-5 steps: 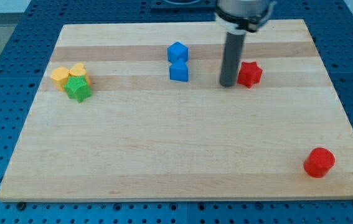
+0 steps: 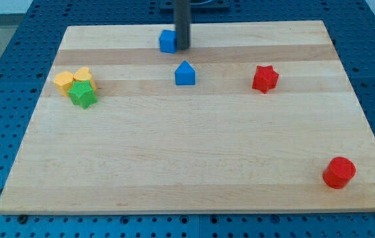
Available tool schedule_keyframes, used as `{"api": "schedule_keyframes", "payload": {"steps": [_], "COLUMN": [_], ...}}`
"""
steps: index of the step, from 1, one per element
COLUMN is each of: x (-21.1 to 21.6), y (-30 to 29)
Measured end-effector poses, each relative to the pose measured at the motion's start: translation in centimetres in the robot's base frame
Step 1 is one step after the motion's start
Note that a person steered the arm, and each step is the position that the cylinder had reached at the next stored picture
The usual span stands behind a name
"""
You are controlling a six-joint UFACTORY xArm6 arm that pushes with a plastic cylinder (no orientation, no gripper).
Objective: Move the blue cube vertically above the yellow heart
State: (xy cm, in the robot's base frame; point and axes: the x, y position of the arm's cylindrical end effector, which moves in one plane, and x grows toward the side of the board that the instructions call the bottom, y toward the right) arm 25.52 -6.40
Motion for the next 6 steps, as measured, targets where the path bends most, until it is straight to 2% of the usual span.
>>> {"api": "schedule_keyframes", "payload": {"steps": [1,2,3,4,5,6], "x": [-0.5,-0.8,-4.3,-1.9,-2.7,-1.4], "y": [-7.4,-4.6,-7.6,-13.5,-12.5,-8.5]}}
